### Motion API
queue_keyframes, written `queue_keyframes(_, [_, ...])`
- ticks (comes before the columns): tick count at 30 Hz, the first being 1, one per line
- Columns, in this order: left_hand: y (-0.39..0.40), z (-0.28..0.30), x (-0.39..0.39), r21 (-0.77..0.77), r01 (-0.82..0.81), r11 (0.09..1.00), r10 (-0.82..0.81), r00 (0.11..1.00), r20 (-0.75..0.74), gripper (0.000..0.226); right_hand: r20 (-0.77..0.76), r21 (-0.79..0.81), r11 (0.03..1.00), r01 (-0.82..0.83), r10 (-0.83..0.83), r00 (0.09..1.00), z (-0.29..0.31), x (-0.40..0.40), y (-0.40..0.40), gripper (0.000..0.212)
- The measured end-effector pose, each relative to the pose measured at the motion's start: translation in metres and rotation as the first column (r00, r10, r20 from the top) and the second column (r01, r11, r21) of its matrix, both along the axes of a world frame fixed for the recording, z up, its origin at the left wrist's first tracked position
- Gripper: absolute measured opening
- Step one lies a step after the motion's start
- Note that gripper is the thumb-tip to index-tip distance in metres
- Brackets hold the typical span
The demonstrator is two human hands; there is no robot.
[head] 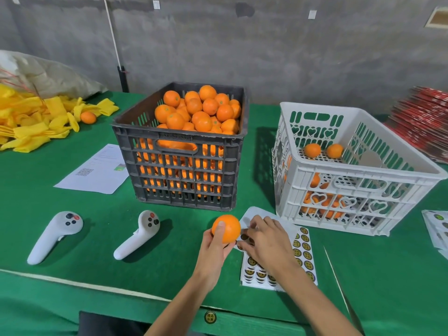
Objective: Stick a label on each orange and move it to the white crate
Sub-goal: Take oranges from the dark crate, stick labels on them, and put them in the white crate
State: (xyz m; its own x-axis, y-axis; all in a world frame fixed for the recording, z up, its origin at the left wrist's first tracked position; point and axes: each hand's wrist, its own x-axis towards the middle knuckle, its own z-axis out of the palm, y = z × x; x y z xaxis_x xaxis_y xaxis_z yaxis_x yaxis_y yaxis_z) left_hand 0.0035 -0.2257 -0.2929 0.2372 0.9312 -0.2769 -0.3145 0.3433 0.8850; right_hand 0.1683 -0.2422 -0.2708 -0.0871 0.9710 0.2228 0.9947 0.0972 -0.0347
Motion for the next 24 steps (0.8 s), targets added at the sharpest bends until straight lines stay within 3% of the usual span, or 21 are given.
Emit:
queue_keyframes(5, [0.0025, -0.0017, -0.0002, -0.006, 0.007, 1.0, -0.007, 1.0, -0.006, 0.05, -0.068, -0.059, 0.998, 0.011, -0.015, 0.998, 0.0012, -0.0007, 0.0051, 0.038])
queue_keyframes(8, [0.0012, -0.002, -0.002, 0.014, 0.023, 1.0, -0.023, 0.999, -0.028, 0.07, -0.103, -0.055, 0.998, 0.041, -0.047, 0.994, 0.0042, 0.0025, 0.0074, 0.034])
queue_keyframes(11, [0.0014, -0.0011, -0.0013, 0.05, 0.036, 0.998, -0.034, 0.998, -0.046, 0.09, -0.25, -0.093, 0.993, 0.078, -0.099, 0.963, 0.0054, 0.0044, 0.0081, 0.029])
queue_keyframes(15, [0.0018, 0.0002, 0.0035, 0.037, 0.064, 0.997, -0.063, 0.998, -0.03, 0.09, -0.5, -0.118, 0.984, 0.133, -0.175, 0.848, 0.0054, 0.0052, 0.0077, 0.014])
queue_keyframes(17, [0.003, -0.0005, 0.0057, -0.008, 0.063, 0.998, -0.063, 0.998, -0.001, 0.081, -0.486, -0.134, 0.984, 0.116, -0.167, 0.858, 0.003, 0.0074, 0.0068, 0.015])
queue_keyframes(21, [0.0077, -0.0014, 0.0061, -0.078, 0.013, 0.997, -0.003, 0.993, 0.116, 0.077, -0.376, -0.173, 0.982, 0.081, -0.142, 0.916, -0.0015, 0.0077, 0.0062, 0.047])
queue_keyframes(24, [0.0084, -0.0002, 0.0055, -0.093, -0.001, 0.996, 0.014, 0.989, 0.147, 0.08, -0.292, -0.155, 0.987, 0.05, -0.094, 0.952, 0.0012, 0.0069, 0.0111, 0.04])
